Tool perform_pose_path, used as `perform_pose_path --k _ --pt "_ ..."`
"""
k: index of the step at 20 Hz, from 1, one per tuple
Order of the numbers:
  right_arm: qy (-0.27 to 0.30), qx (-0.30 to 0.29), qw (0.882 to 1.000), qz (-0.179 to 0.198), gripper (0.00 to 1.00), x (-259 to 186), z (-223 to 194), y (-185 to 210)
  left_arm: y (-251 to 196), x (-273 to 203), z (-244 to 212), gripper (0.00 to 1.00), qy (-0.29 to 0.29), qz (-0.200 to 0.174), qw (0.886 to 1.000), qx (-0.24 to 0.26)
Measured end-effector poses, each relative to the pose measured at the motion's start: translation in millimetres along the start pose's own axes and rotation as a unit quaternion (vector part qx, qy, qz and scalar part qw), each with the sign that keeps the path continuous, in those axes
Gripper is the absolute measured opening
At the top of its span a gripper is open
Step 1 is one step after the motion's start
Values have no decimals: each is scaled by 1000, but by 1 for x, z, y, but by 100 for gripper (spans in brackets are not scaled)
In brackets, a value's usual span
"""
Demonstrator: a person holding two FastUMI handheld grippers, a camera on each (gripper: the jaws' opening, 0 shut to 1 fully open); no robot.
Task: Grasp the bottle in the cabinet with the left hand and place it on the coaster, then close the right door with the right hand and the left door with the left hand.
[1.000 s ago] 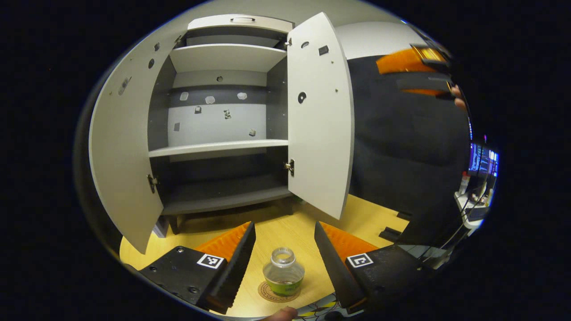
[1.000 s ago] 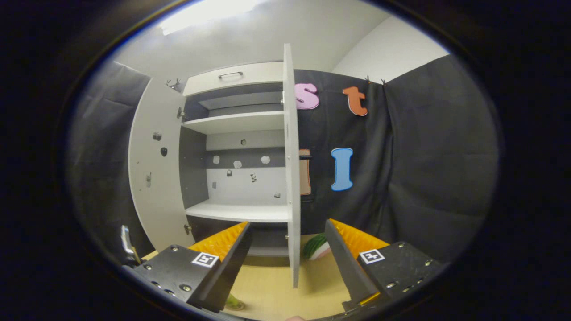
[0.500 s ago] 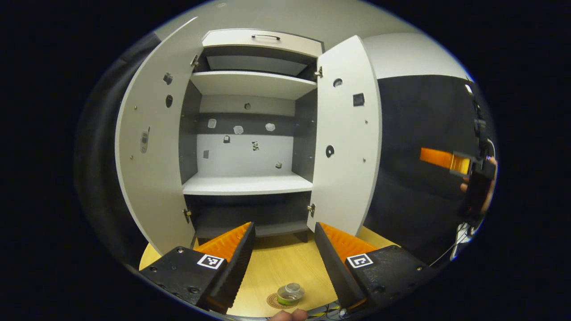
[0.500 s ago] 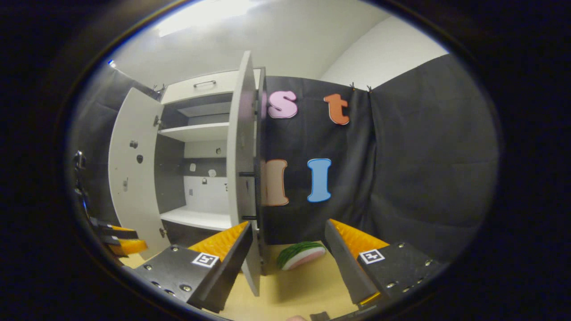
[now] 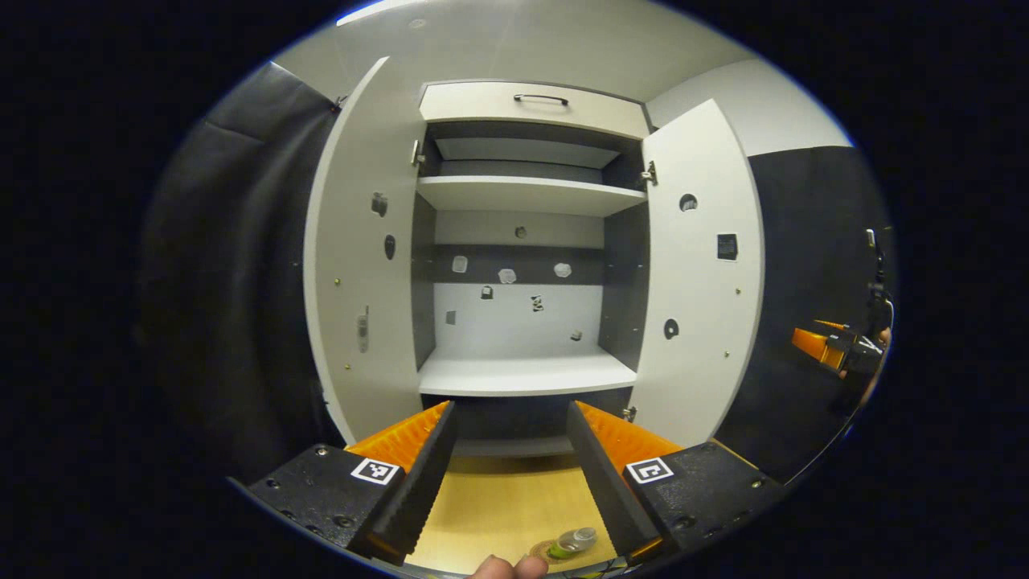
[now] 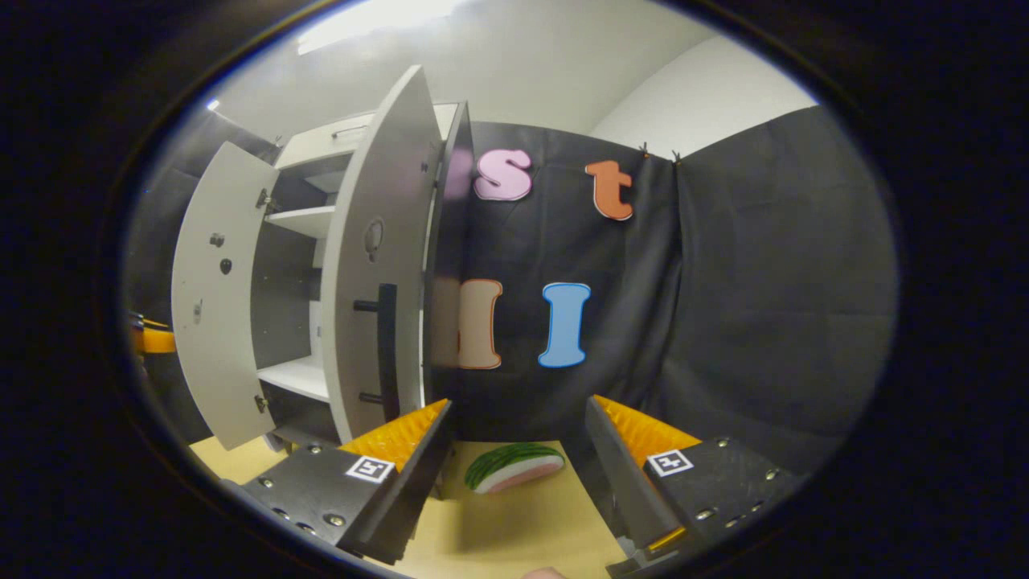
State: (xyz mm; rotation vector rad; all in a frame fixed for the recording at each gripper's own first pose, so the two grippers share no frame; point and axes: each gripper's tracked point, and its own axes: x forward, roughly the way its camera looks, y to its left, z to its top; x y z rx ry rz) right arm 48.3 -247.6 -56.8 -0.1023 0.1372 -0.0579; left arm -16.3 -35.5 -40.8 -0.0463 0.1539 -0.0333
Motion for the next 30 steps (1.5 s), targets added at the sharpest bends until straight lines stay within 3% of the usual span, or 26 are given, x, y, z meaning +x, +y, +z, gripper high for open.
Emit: perform_pose_path --k 5,9,12,13,14,15,19,30 --pt "3 4 1000 -3 99 39 6 -2 41 8 12 95 -4 24 1000 -16" --pt "-13 13 999 30 98 57 17 24 73 3 30 95 -26 30 999 22" --pt "-13 14 999 42 99 66 23 48 99 -1 35 95 -27 59 998 25" --pt "-23 14 998 64 99 64 31 66 101 -3 32 93 -21 55 998 13" --pt "-42 5 997 59 99 70 42 71 101 -4 31 95 -17 49 999 0" --pt "-53 -10 997 62 85 69 48 80 103 -5 28 95 -13 49 999 -9" --pt "-37 17 995 93 84 66 39 108 109 -3 21 95 0 40 999 -27" --pt "-24 8 997 72 86 66 45 115 109 -7 22 95 -10 12 1000 10"
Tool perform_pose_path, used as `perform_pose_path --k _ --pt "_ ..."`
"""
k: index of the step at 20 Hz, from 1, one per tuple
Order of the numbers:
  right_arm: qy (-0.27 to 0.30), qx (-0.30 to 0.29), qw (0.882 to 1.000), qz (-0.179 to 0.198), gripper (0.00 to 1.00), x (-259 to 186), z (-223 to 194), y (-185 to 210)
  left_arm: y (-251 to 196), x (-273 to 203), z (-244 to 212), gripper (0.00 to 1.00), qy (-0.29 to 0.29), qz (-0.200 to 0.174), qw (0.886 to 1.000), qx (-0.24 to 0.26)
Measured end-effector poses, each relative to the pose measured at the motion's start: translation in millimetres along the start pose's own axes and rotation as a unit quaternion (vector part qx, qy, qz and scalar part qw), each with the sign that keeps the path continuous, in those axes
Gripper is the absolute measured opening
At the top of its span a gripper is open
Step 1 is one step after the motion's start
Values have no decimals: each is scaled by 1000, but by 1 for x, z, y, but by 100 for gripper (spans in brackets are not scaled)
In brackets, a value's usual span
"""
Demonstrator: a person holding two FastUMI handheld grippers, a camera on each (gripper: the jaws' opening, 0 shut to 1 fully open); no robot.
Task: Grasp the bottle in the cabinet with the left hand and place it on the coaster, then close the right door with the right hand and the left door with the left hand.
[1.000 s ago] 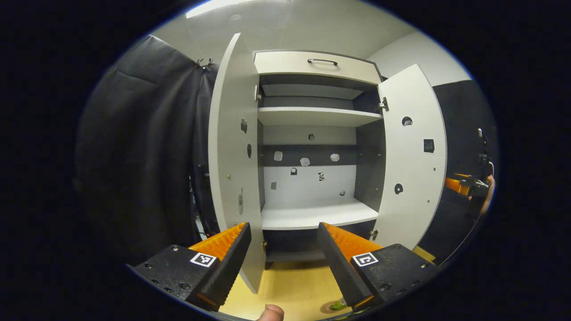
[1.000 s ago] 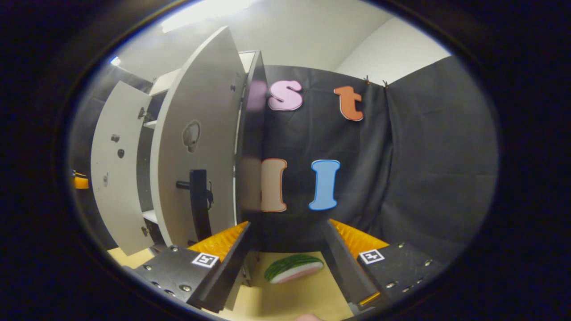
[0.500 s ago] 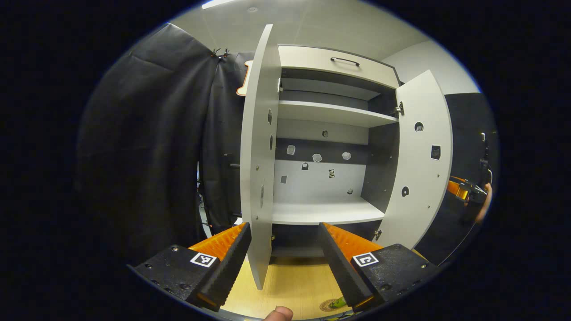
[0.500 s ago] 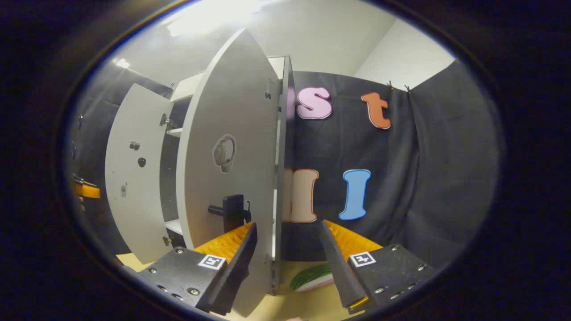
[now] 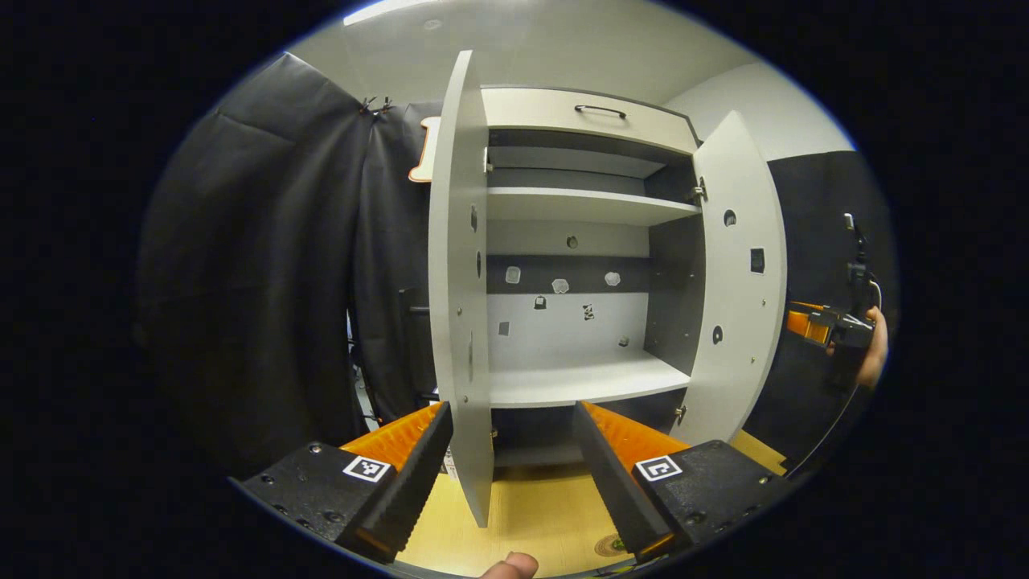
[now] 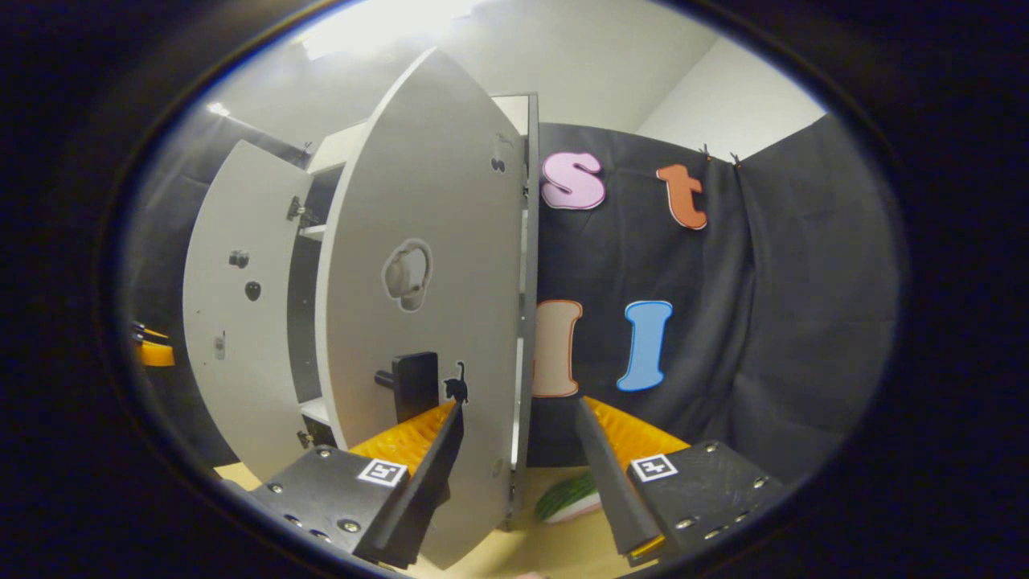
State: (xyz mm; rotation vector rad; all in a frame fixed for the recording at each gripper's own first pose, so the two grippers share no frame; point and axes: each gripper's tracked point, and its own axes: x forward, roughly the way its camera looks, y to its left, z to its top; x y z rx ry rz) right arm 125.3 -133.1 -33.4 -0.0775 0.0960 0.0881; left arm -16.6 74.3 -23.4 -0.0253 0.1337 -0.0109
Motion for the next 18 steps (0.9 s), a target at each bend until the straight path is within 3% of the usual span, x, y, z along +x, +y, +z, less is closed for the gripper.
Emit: perform_pose_path --k 8,18 --pt "28 13 999 -32 86 2 -2 -2 -9 -6 -3 94 -6 -46 999 -7" --pt "28 18 999 -39 83 4 -4 2 13 -30 -9 95 -9 -54 998 -2"
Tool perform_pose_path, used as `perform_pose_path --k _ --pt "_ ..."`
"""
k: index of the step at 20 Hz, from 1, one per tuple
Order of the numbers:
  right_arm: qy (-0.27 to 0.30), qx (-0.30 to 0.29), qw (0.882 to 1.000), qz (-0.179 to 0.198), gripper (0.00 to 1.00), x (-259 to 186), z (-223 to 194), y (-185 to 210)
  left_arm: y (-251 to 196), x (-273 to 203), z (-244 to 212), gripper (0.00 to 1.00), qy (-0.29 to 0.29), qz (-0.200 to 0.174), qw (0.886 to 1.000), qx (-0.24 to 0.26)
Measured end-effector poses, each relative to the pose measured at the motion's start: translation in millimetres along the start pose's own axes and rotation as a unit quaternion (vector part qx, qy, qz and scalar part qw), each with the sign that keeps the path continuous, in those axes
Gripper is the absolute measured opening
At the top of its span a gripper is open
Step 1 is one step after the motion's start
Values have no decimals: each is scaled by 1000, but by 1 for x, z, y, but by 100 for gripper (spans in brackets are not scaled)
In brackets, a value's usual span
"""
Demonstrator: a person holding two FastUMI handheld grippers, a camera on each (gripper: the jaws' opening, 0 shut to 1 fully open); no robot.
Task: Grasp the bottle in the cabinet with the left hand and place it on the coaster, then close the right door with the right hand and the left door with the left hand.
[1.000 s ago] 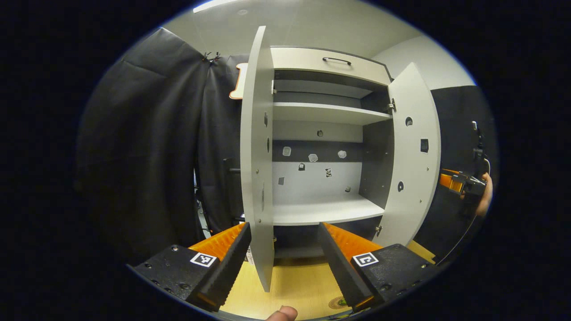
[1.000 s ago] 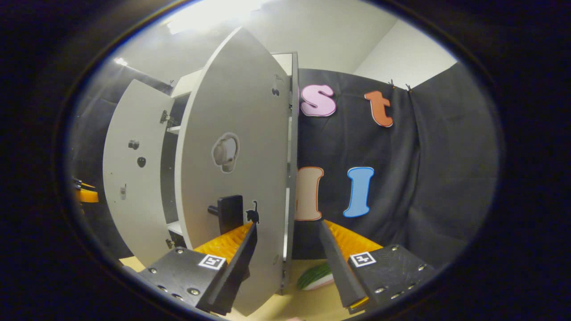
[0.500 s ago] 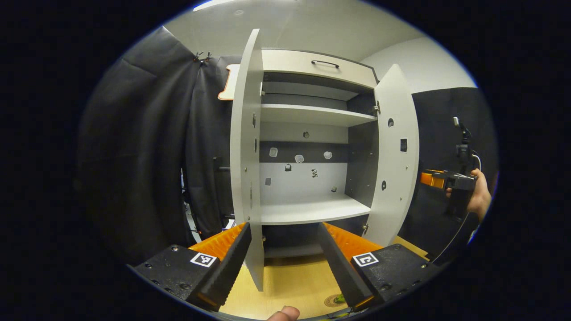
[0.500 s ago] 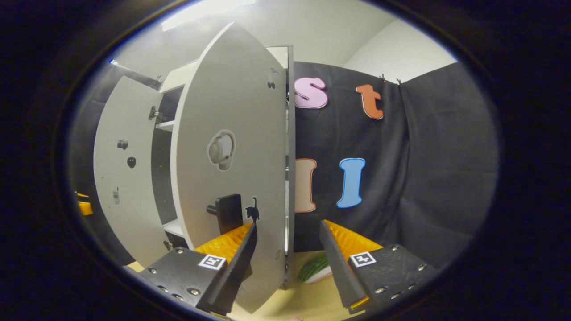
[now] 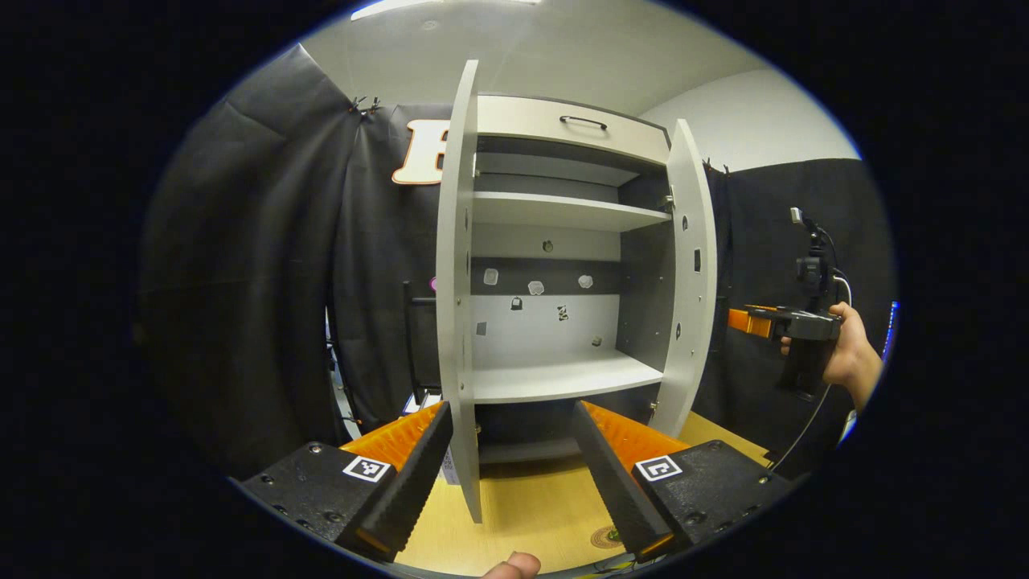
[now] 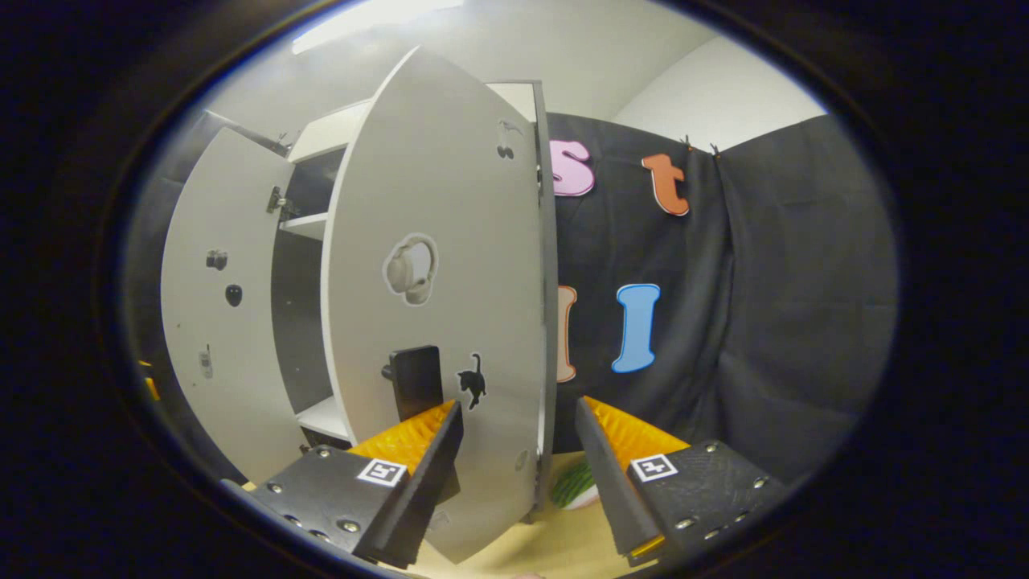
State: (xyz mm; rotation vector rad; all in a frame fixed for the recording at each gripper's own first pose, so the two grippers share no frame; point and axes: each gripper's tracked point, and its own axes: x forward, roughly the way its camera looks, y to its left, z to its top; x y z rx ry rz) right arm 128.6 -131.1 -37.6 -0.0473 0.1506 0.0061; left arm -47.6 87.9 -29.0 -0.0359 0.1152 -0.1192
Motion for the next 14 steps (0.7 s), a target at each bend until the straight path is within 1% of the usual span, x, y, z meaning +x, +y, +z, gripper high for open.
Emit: perform_pose_path --k 1,3,4,8,11,12,13,14 --pt "3 -3 1000 7 86 -1 -4 4 4 -4 0 95 1 2 1000 3" --pt "5 -8 1000 26 84 -5 -7 12 12 -4 1 95 0 7 1000 6" --pt "5 -8 999 33 92 -7 -8 17 17 -5 1 95 1 10 1000 6" --pt "10 -20 999 36 92 -6 -10 21 31 -15 -4 95 7 10 1000 1" --pt "19 -23 999 38 92 -14 -16 25 48 -15 -11 95 9 15 1000 7" --pt "19 -23 999 37 88 -18 -17 26 56 -16 -13 95 10 18 1000 7" --pt "17 -24 999 35 92 -21 -17 27 65 -17 -16 95 12 24 1000 7" --pt "15 -22 999 37 92 -25 -17 30 76 -15 -21 95 14 31 999 6"
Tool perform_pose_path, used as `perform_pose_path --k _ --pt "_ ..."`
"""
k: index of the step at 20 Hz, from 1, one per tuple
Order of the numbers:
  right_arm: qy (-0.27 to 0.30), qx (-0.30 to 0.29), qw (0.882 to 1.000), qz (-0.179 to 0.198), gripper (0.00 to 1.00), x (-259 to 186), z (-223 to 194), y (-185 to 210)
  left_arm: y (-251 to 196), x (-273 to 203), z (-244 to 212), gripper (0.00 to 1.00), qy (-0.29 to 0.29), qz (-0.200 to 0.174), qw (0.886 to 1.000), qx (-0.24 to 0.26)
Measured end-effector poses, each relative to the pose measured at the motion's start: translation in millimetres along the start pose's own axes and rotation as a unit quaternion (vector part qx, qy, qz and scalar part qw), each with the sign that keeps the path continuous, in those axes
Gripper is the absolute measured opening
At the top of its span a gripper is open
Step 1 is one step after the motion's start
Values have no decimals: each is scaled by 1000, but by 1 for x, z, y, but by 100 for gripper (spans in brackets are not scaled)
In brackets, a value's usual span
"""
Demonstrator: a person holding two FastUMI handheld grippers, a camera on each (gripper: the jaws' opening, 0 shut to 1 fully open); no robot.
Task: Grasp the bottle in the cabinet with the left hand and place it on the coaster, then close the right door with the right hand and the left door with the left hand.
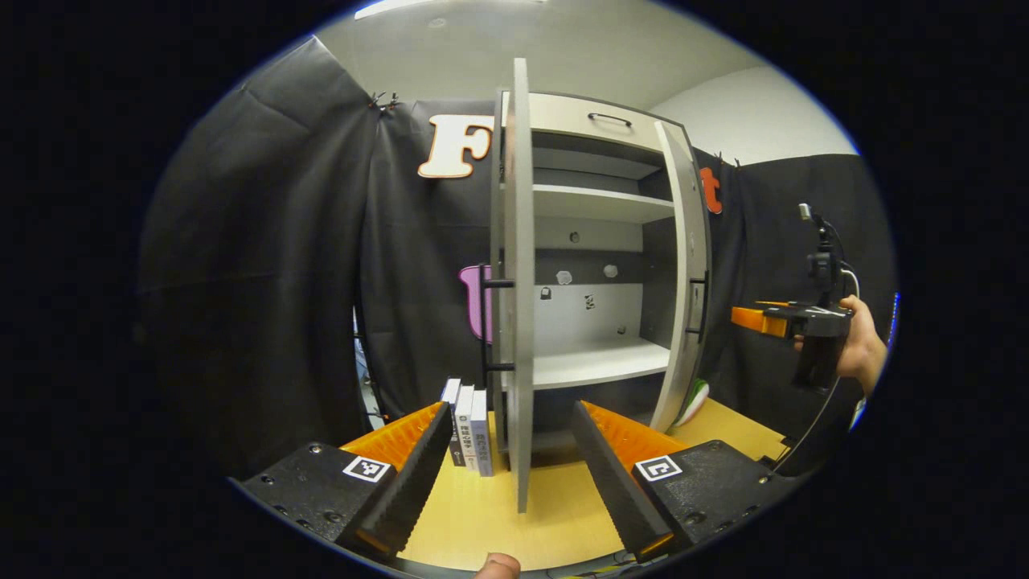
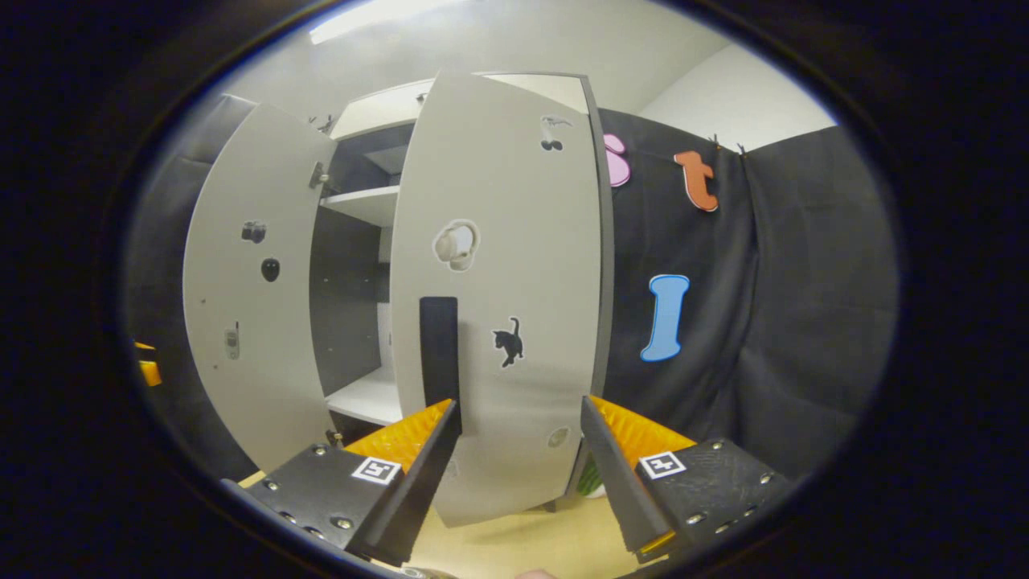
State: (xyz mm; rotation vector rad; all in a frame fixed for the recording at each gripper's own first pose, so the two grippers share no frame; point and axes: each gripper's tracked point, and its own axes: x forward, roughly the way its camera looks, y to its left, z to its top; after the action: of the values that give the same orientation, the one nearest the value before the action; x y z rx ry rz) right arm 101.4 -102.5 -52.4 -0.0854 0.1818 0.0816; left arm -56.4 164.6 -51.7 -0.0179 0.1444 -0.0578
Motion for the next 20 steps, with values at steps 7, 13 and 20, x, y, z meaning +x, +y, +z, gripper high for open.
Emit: perform_pose_path --k 7,13,20 --pt "-19 26 998 46 92 -35 9 39 72 18 -19 94 21 36 999 28" --pt "-11 25 999 25 92 -73 5 34 108 49 -19 94 17 35 999 8" --pt "-1 7 1000 14 92 -109 5 21 100 95 21 95 -6 -4 1000 -30"
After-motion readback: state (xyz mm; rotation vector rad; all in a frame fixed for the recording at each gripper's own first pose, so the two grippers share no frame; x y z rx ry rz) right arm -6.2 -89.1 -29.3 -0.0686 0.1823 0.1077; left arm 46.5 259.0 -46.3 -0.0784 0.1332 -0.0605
